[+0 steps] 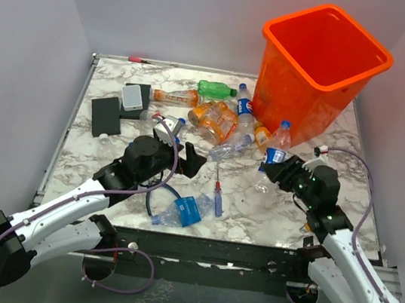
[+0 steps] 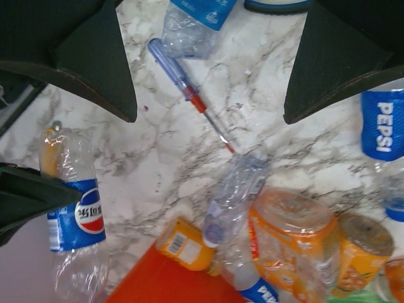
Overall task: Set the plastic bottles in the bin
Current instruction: Pick up the plastic bottle at the center of the board, then place the plastic bottle in the trash bin.
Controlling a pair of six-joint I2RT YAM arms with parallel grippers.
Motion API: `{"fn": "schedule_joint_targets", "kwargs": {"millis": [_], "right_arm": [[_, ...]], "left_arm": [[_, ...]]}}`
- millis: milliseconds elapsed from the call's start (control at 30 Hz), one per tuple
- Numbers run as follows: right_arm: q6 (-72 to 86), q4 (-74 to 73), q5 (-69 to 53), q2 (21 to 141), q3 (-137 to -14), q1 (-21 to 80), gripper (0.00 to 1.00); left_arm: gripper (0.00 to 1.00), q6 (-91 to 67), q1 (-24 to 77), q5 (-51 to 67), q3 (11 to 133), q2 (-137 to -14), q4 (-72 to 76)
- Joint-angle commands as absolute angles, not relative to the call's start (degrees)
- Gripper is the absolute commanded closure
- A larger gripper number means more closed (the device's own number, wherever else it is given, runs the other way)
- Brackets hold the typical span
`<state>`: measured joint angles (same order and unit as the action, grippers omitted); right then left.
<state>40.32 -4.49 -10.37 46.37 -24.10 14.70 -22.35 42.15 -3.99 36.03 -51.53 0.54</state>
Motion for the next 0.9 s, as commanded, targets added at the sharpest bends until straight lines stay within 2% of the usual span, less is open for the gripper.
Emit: {"fn": "schedule_joint_targets", "kwargs": {"millis": [0, 133, 233, 467, 867], "right_arm": [[43.27, 6.74, -15.57, 34.07, -23.51, 19.5, 0.51], [46.74, 15.56, -19.2, 31.84, -23.87, 21.8, 0.53], [46.69, 21.55, -17.44, 34.89, -25.8, 26.68, 0.53], [35.75, 28.14, -1.15, 49.9, -36.4, 49.2, 0.52], [34.87, 45.31, 0.85, 64.13, -39.84, 55.27, 0.53]], "left_arm": [[0.01, -26.7, 42.61, 11.77, 32.02, -47.69, 13.85], [0.01, -32.22, 42.67, 24.41, 27.71, -45.67, 27.41], [0.01, -34.24, 42.81, 28.67, 25.75, -44.75, 33.75], [0.01, -33.8, 43.41, 27.29, 22.2, -40.94, 39.04], [0.01, -32.54, 44.21, 26.06, 21.35, -39.04, 39.54]]}}
